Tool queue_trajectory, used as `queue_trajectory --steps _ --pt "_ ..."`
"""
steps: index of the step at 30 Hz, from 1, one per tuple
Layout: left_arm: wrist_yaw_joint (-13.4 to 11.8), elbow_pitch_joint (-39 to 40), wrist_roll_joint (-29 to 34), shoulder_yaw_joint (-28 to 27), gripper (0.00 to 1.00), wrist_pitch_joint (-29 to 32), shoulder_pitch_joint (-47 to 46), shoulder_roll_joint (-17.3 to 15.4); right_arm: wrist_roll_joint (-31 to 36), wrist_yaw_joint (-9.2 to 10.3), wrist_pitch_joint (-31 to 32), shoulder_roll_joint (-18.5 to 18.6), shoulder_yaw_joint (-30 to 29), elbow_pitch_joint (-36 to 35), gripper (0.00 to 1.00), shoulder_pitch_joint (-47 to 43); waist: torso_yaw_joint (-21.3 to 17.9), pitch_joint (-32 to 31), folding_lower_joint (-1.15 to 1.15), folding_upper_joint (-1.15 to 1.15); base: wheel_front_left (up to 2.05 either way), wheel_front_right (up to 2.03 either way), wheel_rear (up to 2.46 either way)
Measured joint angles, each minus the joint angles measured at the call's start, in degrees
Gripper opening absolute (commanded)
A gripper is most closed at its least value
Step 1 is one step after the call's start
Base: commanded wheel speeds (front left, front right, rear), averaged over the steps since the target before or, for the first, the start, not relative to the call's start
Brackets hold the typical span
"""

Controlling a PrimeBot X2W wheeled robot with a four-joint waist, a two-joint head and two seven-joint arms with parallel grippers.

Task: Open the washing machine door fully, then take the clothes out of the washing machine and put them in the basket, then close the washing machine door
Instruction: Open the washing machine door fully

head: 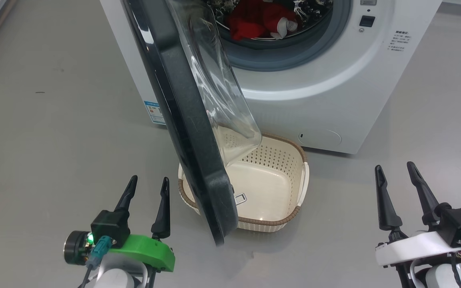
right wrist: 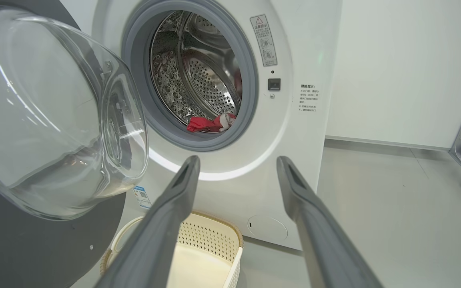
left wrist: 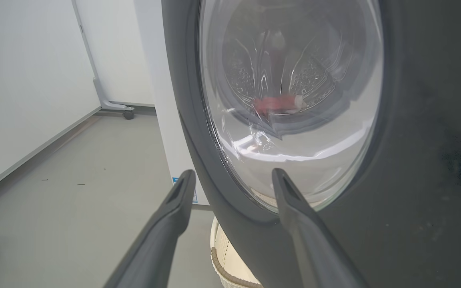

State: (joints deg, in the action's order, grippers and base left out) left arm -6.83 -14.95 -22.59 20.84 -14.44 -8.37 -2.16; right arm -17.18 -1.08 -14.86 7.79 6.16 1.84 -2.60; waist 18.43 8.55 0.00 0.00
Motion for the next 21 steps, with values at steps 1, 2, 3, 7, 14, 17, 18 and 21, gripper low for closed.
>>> queue_trajectory --steps 1,2,3,7,14,17,18,21 --pt "0.00 0.00 0.00 0.00 1.00 0.00 0.00 0.00 0.21 -0.02 0.00 -0.25 0.00 -0.01 1.00 -0.12 0.01 0.03 0.00 0.00 0.00 0.00 0.00" --pt "0.00 0.00 0.00 0.00 1.00 0.00 0.01 0.00 0.34 -0.03 0.00 -0.53 -0.01 -0.02 1.00 -0.23 0.03 0.06 0.00 0.00 0.00 0.00 0.00" --pt "0.00 -0.01 0.00 0.00 1.00 0.00 0.01 0.00 0.57 -0.05 0.00 -0.71 -0.02 -0.04 1.00 -0.27 0.04 0.09 0.00 0.00 0.00 0.00 0.00" --pt "0.00 -0.03 -0.01 0.02 1.00 0.00 0.01 0.00 1.25 -0.40 0.00 -1.31 -0.31 -0.18 1.00 -0.30 0.09 0.18 0.00 0.00 0.00 0.00 0.00" --pt "0.00 -0.21 -0.07 0.13 1.00 0.00 0.01 0.00 2.38 -0.88 0.00 -2.24 -1.55 -0.14 1.00 -0.53 0.27 0.17 0.00 0.00 0.00 0.00 0.00" --pt "0.00 -0.33 -0.07 0.12 1.00 0.00 0.01 0.00 2.71 -1.37 0.00 -2.46 -1.74 -0.05 1.00 -0.62 0.35 0.14 0.00 0.00 0.00 0.00 0.00" --pt "0.00 -0.35 -0.07 0.12 1.00 0.00 0.01 0.00 2.72 -1.37 0.00 -2.53 -1.75 0.03 1.00 -0.65 0.37 0.14 0.00 0.00 0.00 0.00 0.00" --pt "0.00 -0.40 -0.07 0.12 1.00 0.00 0.01 0.00 3.09 -1.83 0.00 -2.72 -1.83 0.10 1.00 -0.88 0.43 0.12 0.00 0.00 0.00 0.00 0.00"
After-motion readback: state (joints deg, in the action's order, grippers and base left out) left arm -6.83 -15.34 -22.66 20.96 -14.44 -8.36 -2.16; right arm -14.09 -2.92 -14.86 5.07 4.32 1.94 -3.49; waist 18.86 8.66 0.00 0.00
